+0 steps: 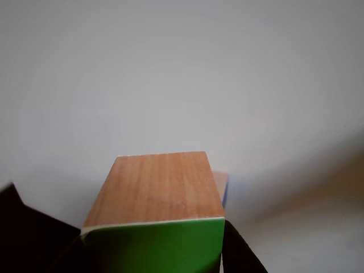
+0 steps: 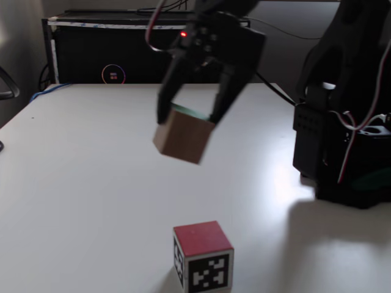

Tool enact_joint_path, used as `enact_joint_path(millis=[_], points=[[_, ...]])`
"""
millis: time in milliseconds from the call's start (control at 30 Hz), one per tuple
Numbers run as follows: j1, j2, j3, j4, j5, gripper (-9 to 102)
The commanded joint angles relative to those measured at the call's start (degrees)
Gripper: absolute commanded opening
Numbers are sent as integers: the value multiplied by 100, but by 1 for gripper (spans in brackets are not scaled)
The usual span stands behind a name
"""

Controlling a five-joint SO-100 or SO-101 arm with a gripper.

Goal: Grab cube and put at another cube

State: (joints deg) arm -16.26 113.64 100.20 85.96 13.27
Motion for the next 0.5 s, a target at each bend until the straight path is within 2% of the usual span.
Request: enact_joint_path(millis=[0,233,467], points=[[-589,53,-88,35,193,11],[-1459,-773,-633,123,703,11],[-1907,-1696,-1345,114,1037,11]])
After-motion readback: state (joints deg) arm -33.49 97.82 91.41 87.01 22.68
